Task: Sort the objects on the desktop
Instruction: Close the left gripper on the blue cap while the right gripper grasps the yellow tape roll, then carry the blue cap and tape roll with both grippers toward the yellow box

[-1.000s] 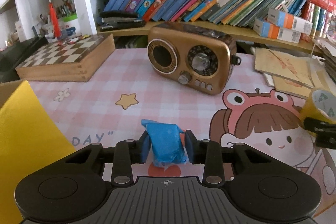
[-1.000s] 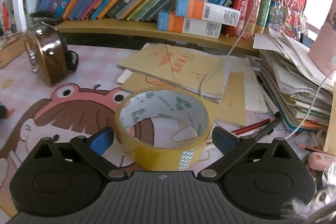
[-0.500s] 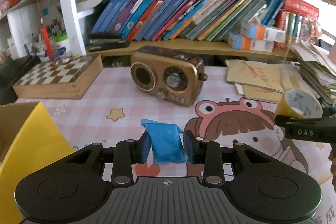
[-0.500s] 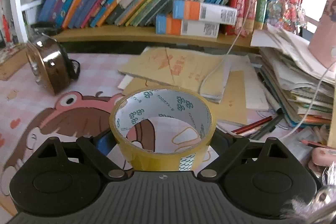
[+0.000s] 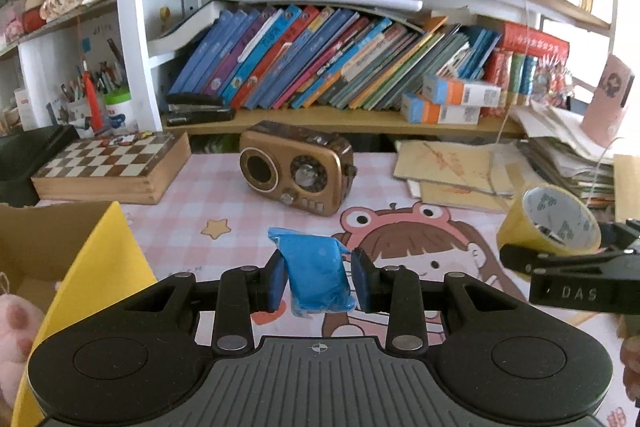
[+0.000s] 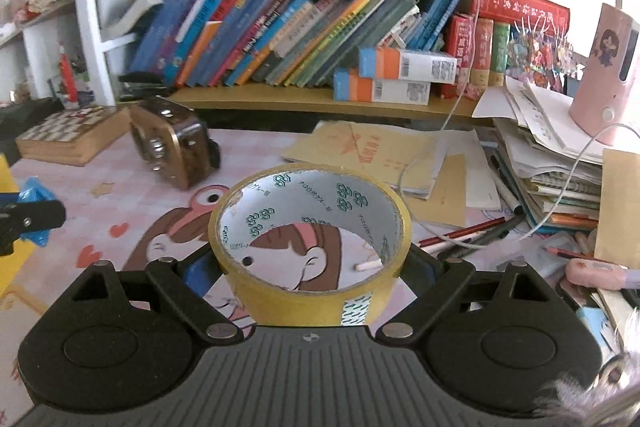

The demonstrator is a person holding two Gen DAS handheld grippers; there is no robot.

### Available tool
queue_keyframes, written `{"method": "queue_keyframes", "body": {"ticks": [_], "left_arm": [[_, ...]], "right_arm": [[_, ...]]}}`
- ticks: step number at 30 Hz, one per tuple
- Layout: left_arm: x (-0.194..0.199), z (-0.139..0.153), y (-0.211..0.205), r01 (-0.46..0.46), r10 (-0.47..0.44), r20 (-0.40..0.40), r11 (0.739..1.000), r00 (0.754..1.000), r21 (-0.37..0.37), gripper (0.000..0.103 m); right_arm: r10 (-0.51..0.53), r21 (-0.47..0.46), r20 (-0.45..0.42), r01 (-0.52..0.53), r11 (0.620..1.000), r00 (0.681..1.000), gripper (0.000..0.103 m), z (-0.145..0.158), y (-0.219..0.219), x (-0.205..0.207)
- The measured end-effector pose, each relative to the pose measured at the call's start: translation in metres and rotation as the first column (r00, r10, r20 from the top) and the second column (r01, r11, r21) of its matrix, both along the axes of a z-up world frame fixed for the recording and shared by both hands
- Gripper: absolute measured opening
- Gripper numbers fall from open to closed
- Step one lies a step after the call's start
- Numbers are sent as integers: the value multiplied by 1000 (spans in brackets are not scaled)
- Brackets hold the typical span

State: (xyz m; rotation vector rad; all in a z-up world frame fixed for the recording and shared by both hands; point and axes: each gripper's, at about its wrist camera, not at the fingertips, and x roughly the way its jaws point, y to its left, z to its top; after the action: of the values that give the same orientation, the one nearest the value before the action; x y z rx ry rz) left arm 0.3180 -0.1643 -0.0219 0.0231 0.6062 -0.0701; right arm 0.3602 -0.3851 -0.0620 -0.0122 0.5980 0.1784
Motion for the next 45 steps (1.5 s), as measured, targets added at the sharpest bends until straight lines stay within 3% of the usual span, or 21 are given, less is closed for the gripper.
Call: {"method": "queue_keyframes", "body": {"ticks": [17, 32, 45], "left_arm": [[-69, 34, 29, 40, -36, 47, 996, 998, -83, 34], [-138, 35, 63, 79, -73, 51, 989, 996, -127, 34], [-182, 29, 101, 95, -91, 30, 982, 995, -164, 34]], "right_arm": [[67, 16, 1, -67, 998, 998, 91, 28, 17, -72], [100, 40, -53, -98, 994, 994, 91, 43, 55, -138], [120, 0, -69, -120, 993, 990, 91, 49, 101, -184]]}}
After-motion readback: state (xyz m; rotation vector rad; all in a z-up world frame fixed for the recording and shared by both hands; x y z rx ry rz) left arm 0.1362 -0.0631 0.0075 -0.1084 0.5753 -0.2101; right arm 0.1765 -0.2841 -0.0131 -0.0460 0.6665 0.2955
